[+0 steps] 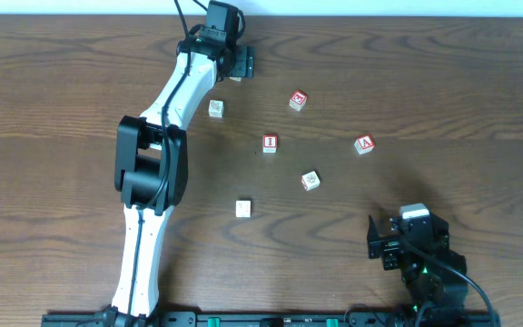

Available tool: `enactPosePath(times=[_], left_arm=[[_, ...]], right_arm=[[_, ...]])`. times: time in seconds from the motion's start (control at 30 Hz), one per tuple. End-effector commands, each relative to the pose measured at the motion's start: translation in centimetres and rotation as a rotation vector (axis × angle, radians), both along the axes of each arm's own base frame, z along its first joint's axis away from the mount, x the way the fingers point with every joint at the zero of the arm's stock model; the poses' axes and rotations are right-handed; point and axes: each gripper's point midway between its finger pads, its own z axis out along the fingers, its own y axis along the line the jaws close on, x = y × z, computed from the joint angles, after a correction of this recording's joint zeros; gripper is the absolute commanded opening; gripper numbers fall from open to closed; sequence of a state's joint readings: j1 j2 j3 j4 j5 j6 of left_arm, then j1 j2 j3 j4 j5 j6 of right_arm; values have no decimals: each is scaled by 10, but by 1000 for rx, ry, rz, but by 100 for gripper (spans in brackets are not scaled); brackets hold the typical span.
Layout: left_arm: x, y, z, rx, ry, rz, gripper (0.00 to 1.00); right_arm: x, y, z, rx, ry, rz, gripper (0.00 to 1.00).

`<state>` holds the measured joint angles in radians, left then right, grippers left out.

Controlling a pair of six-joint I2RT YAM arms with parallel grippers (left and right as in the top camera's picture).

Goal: Spell out Ai2
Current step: 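Move the left gripper back over the blue 2 block, then lower the left gripper and grasp the blue 2 block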

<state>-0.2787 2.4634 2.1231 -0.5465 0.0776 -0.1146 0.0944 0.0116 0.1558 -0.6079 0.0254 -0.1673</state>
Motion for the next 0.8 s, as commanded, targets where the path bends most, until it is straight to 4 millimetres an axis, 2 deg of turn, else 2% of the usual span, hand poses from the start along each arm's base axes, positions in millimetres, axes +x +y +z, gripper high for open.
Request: enactPosePath(times=[0.0, 0.17, 0.4, 0.77], left_arm=[[2, -5, -2, -8, -1, -17, 85], [2, -7, -3, -14, -1, -22, 86], [-3, -18, -19, -5, 24, -43, 85], [-3, -11, -28, 31, 31, -23, 83]], right_arm=[[0, -2, 0, -8, -6, -2, 99], [0, -2, 0, -8, -6, -2, 99], [0, -2, 0, -8, -6, -2, 99], [0, -2, 0, -8, -6, -2, 99]])
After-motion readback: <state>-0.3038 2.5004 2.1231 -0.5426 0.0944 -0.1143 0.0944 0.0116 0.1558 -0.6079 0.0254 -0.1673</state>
